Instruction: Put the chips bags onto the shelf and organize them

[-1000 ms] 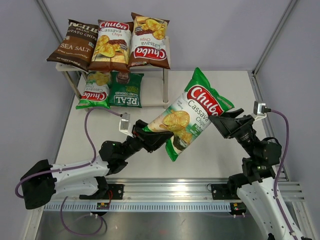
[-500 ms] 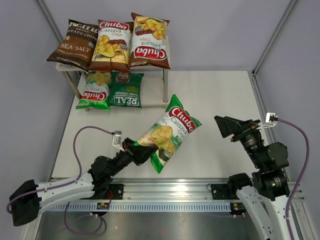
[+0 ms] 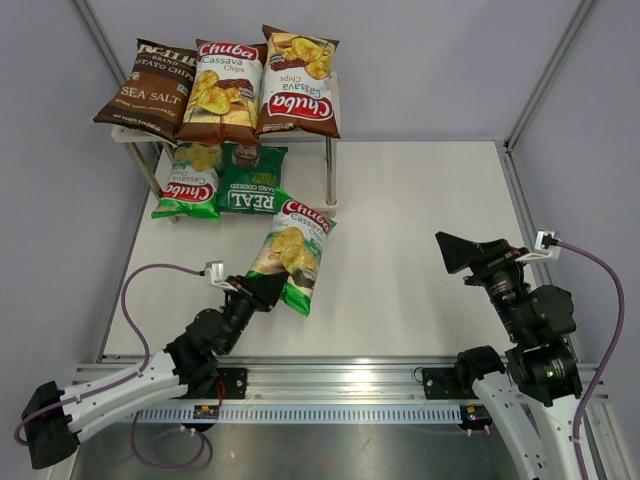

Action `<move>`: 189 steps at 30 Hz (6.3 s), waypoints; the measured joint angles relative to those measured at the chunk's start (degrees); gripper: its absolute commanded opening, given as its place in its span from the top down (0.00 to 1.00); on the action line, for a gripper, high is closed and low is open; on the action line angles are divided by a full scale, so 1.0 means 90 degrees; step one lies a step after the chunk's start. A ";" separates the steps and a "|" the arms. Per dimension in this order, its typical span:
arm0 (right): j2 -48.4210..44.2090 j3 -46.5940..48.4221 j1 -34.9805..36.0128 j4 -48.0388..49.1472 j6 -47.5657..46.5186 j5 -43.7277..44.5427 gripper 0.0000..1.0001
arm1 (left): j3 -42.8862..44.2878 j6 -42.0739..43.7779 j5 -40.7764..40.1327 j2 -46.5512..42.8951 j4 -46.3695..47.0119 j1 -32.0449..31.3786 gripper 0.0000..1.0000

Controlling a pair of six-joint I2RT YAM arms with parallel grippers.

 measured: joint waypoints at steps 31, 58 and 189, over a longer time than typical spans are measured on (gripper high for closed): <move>-0.0032 0.0146 0.0000 -0.0151 -0.0206 -0.0002 0.01 | 0.2050 -0.0073 0.1547 0.4330 0.2399 0.3373 0.94; 0.0012 0.0313 0.0000 0.0238 -0.0420 -0.0670 0.01 | 0.4809 -0.0663 0.2824 0.9585 0.4753 0.4187 0.92; 0.1411 0.0867 0.0107 -0.2307 -0.3427 0.0872 0.00 | 0.4483 0.3937 0.1401 -0.0568 -0.7650 0.4022 0.01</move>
